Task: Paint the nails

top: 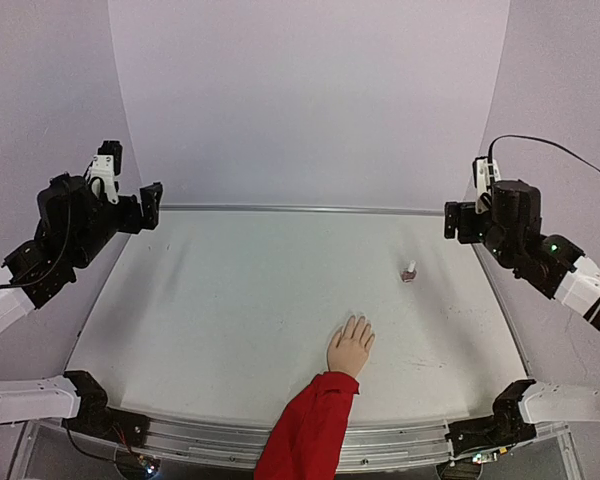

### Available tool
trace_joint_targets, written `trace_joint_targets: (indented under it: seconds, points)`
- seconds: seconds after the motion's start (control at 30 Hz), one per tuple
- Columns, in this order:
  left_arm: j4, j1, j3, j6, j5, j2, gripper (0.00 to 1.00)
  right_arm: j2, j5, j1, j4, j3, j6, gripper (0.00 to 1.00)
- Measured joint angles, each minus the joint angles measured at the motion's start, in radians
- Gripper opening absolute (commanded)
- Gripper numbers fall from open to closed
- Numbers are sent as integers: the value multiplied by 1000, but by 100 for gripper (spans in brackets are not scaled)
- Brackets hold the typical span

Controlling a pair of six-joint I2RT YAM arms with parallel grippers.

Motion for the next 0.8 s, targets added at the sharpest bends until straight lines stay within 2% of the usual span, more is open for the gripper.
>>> trace_joint_targets:
  seconds: [0.4, 0.63, 0.8]
  points:
    - [0, 304, -47, -163, 75, 107, 99, 169, -245, -378, -30, -24, 82, 98]
    - [1, 388, -47, -234, 211, 186, 99, 341, -438, -480, -115, 24, 133, 98]
    - [-2, 411, -43, -269, 343, 258, 99, 452, -531, -480, -182, 93, 149, 98]
